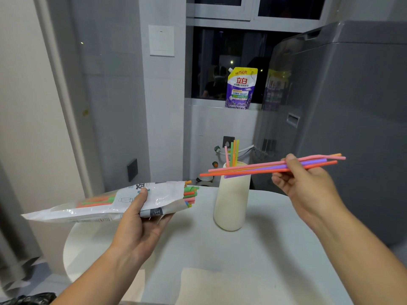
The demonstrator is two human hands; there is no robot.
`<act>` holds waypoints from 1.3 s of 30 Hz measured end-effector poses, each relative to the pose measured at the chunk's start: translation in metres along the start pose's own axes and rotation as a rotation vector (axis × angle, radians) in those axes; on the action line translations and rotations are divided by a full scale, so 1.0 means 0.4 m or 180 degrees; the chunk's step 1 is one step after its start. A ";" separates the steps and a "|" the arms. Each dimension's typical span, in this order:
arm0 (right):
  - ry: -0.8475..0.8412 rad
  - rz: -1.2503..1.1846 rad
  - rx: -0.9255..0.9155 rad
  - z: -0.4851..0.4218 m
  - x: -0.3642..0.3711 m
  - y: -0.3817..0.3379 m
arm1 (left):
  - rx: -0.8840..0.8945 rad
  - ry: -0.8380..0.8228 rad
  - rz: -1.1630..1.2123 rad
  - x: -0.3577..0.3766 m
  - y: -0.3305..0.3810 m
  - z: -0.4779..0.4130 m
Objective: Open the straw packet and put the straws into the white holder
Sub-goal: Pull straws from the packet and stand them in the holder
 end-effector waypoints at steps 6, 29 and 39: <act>0.0279 0.0093 -0.0513 -0.027 -0.013 -0.067 | -0.0024 -0.0050 -0.0152 0.009 -0.018 0.008; -0.0573 0.2425 -0.0447 -0.166 0.135 -0.013 | -0.0343 -0.0125 -0.0469 0.036 -0.048 0.038; -0.0784 0.2539 0.0163 -0.206 0.135 0.096 | -0.0487 -0.0187 -0.0413 0.044 -0.052 0.049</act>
Point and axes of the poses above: each hand's wrist, its own z-axis away from the middle knuckle, its own x-axis out of the palm, y = z × x, the point moved 2 cm from there along -z, towards the middle knuckle, and after that the axes turned 11 degrees about -z, right-handed, at the moved point
